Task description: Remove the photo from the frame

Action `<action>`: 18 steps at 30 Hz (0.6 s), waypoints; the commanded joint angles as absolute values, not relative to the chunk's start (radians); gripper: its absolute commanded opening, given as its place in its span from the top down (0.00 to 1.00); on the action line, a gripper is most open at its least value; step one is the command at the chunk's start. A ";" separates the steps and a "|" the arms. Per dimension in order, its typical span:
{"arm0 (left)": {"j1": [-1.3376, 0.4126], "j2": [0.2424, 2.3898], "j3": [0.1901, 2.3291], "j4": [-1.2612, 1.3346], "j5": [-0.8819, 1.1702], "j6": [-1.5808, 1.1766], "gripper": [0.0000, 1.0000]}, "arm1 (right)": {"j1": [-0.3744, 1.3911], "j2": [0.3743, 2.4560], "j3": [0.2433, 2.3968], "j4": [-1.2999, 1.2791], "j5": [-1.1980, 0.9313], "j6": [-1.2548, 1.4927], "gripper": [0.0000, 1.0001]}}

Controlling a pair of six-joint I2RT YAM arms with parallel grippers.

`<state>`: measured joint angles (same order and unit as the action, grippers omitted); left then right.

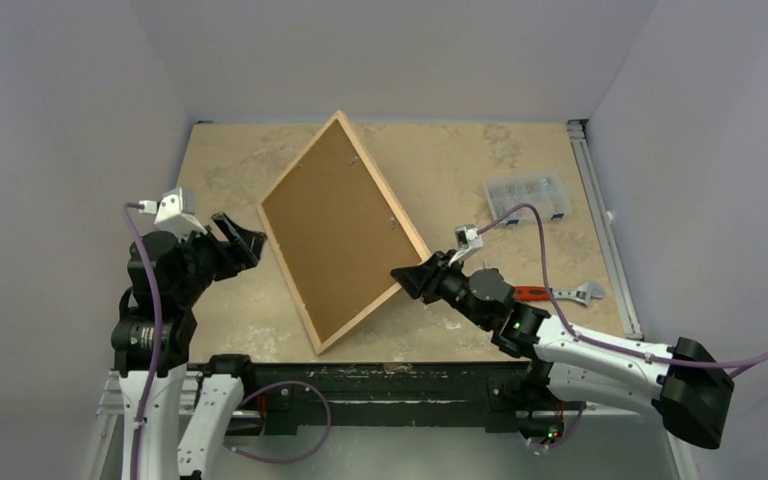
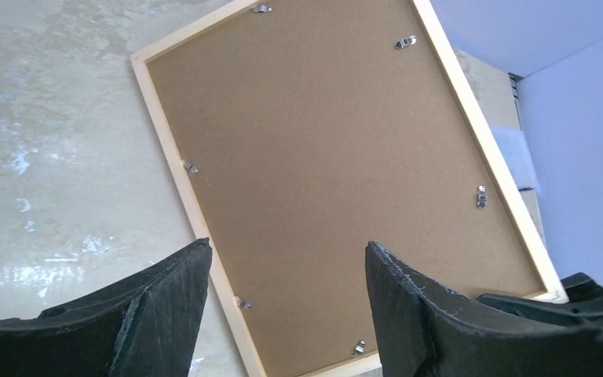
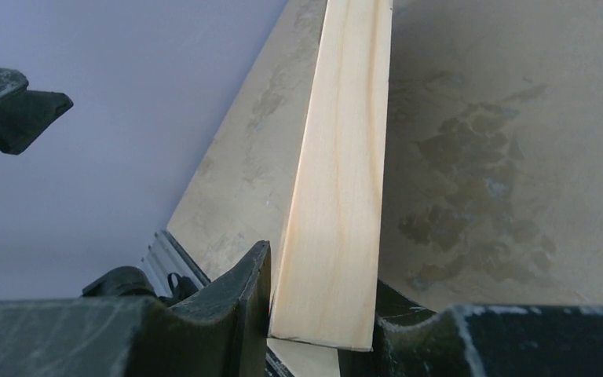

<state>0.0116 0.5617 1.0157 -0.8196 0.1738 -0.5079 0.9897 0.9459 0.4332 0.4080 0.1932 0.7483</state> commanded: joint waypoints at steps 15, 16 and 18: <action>-0.004 0.641 0.847 -0.666 0.441 -0.638 0.31 | 0.795 1.124 0.200 0.476 0.215 0.918 1.00; -0.015 0.652 0.827 -0.662 0.459 -0.642 0.31 | 0.786 1.134 0.195 0.467 0.216 0.929 1.00; -0.036 0.666 0.784 -0.652 0.476 -0.648 0.31 | 0.772 1.154 0.186 0.463 0.210 0.940 1.00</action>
